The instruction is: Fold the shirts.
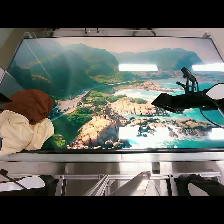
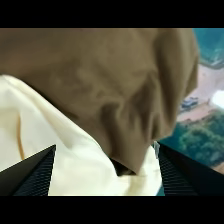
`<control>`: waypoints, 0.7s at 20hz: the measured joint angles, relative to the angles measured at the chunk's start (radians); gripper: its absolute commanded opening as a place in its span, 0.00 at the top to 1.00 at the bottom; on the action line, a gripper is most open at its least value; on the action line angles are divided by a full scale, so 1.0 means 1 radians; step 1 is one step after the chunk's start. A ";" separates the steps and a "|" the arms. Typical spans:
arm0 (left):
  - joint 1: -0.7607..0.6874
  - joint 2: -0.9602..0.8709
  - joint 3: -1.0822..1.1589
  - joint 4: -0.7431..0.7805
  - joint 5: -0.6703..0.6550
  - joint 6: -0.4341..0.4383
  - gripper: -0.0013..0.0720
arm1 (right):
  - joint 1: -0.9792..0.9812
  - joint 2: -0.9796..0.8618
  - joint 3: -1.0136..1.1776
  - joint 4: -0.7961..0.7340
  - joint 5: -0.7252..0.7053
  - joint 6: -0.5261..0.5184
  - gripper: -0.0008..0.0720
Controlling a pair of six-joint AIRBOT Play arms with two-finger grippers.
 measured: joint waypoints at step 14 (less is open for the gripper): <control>-0.254 -0.445 0.414 -0.057 -0.096 -0.027 0.95 | 0.000 -0.028 0.000 0.003 -0.023 0.000 0.27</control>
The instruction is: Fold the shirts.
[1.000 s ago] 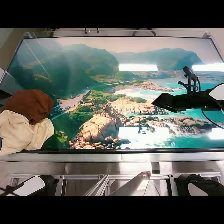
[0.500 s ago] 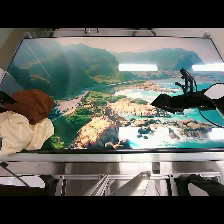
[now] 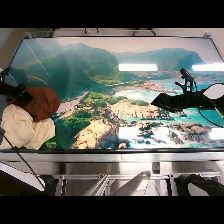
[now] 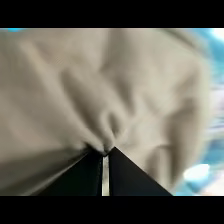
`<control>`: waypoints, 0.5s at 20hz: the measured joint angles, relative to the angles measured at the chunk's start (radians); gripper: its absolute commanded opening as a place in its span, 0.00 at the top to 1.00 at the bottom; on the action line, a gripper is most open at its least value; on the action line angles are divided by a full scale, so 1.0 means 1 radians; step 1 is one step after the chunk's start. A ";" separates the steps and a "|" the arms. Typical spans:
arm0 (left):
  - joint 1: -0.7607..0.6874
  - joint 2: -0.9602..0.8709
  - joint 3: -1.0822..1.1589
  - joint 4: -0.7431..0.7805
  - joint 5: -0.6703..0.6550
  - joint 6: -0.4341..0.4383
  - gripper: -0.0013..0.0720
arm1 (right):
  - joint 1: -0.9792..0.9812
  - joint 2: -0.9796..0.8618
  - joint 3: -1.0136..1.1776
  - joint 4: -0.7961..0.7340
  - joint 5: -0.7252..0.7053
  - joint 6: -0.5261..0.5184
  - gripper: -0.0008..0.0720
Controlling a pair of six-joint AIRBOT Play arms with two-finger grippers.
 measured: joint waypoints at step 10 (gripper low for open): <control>-0.346 0.154 0.185 -0.542 -0.023 0.021 0.95 | 0.000 0.000 0.000 -0.001 -0.004 -0.019 0.96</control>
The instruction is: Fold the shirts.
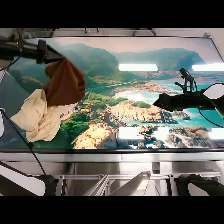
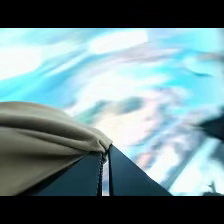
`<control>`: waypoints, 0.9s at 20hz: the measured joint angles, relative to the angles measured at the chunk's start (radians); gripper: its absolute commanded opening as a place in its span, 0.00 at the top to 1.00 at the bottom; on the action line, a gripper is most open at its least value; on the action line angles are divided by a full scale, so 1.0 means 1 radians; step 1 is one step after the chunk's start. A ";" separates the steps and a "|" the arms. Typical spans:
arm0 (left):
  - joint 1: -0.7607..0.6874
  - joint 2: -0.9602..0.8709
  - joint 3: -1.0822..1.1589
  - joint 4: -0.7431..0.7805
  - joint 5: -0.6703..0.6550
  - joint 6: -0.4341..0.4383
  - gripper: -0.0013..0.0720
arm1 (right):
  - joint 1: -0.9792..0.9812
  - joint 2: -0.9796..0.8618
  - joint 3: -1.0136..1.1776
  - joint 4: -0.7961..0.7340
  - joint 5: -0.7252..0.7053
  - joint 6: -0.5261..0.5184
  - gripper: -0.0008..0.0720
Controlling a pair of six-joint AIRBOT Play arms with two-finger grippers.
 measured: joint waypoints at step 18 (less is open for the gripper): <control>-0.200 0.216 -0.425 0.193 -0.054 -0.045 0.01 | -0.026 -0.021 0.029 -0.014 -0.097 -0.063 0.10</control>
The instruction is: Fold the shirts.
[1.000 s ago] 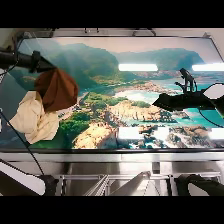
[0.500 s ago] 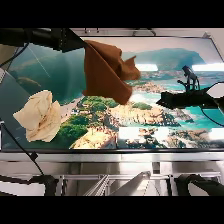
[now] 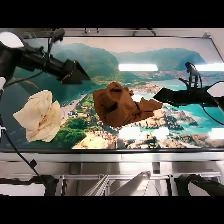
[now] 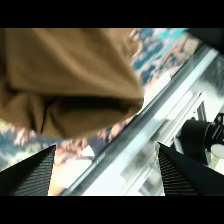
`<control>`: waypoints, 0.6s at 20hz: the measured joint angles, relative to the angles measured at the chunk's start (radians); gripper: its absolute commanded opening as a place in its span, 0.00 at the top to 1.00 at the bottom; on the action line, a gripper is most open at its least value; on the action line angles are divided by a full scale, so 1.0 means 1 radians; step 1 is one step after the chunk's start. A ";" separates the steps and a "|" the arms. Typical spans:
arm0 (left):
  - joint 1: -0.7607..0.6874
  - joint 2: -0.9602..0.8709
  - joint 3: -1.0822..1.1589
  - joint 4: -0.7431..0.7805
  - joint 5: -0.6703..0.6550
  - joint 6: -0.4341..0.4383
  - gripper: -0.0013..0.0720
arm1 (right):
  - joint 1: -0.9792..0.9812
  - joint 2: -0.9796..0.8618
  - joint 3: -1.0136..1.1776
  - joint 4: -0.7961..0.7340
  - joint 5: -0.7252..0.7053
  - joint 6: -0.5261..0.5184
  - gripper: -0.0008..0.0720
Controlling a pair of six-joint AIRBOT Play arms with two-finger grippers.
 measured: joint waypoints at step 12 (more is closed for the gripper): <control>-0.039 -0.154 -0.354 0.060 0.316 0.006 0.04 | 0.061 -0.405 0.134 0.259 0.088 -0.257 0.41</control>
